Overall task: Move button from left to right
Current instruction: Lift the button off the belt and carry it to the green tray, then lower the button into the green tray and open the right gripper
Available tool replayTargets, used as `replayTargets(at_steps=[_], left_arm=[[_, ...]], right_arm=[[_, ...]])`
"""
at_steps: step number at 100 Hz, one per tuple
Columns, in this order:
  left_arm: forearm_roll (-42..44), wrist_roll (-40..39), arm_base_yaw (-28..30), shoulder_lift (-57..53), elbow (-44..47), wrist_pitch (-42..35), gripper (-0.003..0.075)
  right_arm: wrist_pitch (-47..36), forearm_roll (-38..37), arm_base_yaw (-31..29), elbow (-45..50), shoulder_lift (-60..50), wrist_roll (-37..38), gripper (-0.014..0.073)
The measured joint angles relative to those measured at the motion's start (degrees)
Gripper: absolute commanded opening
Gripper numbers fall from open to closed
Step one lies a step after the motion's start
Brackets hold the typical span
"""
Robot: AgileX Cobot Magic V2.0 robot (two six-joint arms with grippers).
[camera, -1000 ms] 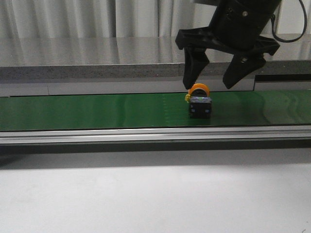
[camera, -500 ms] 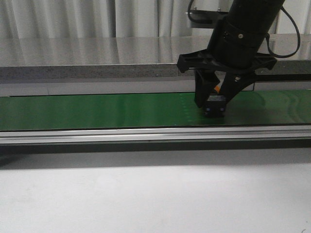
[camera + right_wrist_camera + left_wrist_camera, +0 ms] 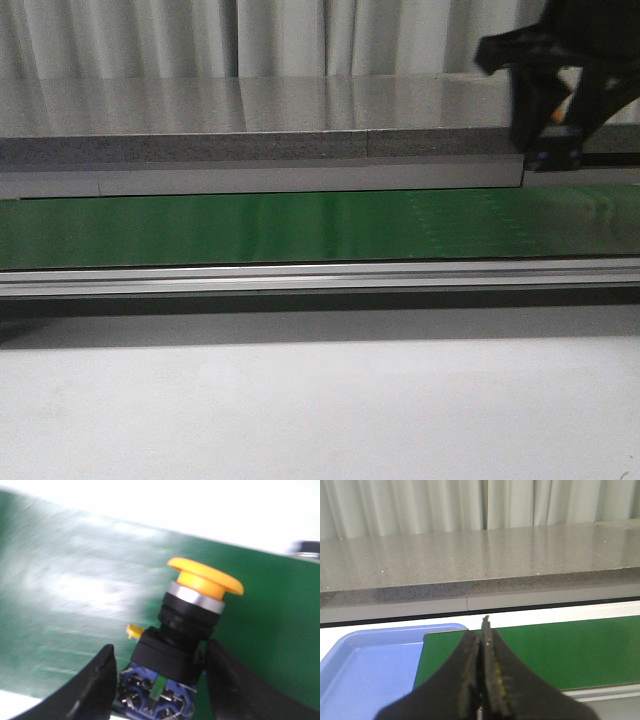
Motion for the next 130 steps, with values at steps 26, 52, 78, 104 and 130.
replayTargets(at_steps=[26,52,78,104,130], left_arm=[[0.0,0.0,0.0,0.0,0.0,0.0,-0.002],[0.0,0.0,0.0,0.0,0.0,0.0,-0.0021],[0.0,0.0,0.0,0.0,0.0,0.0,-0.0021],[0.0,0.0,0.0,0.0,0.0,0.0,-0.002],[0.0,0.0,0.0,0.0,0.0,0.0,-0.0021]], right_arm=[[2.4,-1.1,-17.3,0.0,-3.3,0.0,0.0236],[2.8,-1.3,-28.8,0.0,-1.9,-1.0,0.0236],[2.2,-0.8,-34.5,0.0,3.5,-1.4,0.0236],[2.6,0.4,-34.8,0.0,9.6,-1.4,0.0239],[2.2,0.5,-34.8,0.0,10.6,-1.5,0.0489]])
